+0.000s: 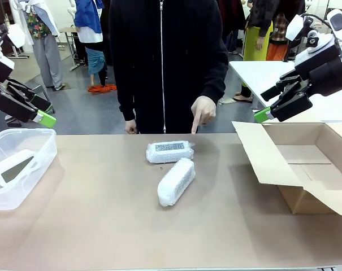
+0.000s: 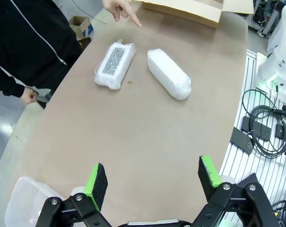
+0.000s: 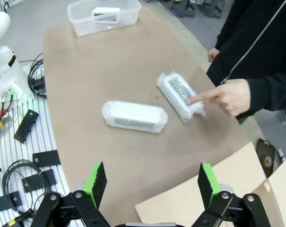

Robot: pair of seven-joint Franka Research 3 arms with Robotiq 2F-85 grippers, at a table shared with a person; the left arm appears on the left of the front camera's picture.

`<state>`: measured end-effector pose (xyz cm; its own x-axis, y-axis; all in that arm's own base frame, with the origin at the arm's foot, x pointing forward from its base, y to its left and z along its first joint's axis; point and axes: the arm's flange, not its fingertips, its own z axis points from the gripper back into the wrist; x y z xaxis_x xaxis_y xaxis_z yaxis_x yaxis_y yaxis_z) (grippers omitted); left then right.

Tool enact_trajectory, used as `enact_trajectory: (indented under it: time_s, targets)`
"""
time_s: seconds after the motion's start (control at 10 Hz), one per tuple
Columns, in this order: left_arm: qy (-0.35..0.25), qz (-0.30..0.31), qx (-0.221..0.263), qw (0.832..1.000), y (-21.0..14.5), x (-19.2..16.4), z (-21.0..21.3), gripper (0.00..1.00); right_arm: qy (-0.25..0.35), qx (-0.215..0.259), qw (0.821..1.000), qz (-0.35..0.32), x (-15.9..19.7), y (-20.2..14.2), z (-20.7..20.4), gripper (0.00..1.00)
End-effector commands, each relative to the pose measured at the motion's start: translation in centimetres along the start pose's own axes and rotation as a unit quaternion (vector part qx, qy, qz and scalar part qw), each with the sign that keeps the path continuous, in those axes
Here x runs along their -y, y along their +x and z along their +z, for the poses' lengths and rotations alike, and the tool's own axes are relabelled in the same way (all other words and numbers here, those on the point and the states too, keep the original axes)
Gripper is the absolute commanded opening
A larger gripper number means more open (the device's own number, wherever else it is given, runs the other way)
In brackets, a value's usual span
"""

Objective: Separate and place wrapped and unwrapped clocks.
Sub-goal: Pick up the Digital clock indicated by the person.

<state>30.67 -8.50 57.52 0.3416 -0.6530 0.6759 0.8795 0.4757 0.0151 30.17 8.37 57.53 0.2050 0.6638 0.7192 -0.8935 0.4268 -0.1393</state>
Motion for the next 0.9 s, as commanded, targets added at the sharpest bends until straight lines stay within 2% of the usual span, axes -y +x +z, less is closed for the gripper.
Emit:
enact_trajectory:
  time_s: [0.0,0.8]
  targets:
    - [0.0,-0.001,0.002,1.0,0.0,0.08,0.11,1.0,0.011,0.009,1.0,0.0,0.08,-0.05,-0.17,1.0]
    - [0.0,-0.001,0.002,1.0,0.0,0.08,0.11,1.0,0.011,0.009,1.0,0.0,0.08,-0.05,-0.17,1.0]
